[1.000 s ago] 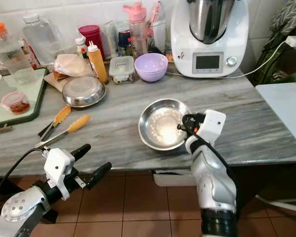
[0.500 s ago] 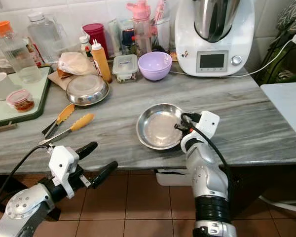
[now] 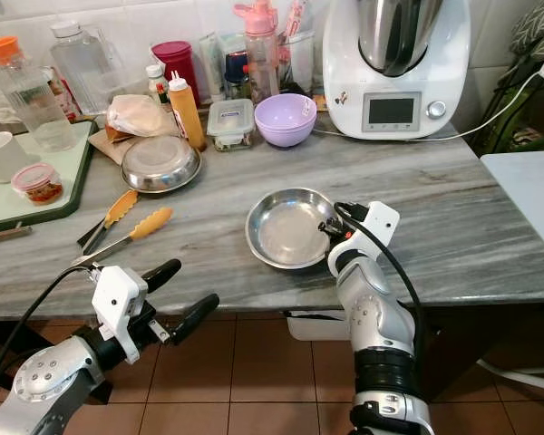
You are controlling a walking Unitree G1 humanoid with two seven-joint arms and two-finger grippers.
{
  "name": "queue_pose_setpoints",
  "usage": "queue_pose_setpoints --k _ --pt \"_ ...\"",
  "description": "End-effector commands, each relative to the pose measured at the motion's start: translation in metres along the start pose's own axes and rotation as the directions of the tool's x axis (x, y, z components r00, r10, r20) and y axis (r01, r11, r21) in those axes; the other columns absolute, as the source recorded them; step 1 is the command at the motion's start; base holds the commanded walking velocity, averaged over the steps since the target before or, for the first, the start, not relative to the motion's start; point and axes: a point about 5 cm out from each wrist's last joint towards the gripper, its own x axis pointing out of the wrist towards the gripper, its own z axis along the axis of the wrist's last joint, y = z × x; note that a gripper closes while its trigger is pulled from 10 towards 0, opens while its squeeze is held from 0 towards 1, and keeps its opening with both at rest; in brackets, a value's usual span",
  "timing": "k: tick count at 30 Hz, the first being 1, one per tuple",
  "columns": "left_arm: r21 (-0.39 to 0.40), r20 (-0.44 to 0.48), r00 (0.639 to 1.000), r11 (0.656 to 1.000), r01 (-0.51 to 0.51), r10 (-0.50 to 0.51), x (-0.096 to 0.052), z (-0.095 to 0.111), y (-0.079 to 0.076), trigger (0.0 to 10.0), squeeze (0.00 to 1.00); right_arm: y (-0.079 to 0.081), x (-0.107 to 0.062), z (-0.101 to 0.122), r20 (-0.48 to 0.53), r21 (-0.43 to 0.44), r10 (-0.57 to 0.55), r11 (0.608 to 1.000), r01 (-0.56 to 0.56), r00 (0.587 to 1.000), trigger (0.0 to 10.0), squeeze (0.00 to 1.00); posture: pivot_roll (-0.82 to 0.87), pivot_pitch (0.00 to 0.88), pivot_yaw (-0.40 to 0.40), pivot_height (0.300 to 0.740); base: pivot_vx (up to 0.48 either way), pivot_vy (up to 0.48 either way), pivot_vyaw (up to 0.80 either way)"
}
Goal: Setting the table
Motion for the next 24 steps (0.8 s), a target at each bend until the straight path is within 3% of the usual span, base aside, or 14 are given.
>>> queue_pose_setpoints --k 1,24 --pt "-0.001 0.000 1.000 1.000 0.000 0.000 -0.002 0.002 -0.001 10.0 0.00 0.004 0.002 -0.004 -0.031 0.010 0.016 1.000 -0.016 0.999 10.0 1.00 -0.16 0.068 0.106 0.740 0.000 0.000 0.00" --pt "-0.009 -0.008 1.000 1.000 -0.012 0.012 -0.003 -0.004 -0.002 10.0 0.00 0.020 0.004 -0.015 -0.089 0.032 0.108 0.994 -0.105 0.990 10.0 1.00 -0.16 0.066 0.105 0.740 0.000 0.000 0.00"
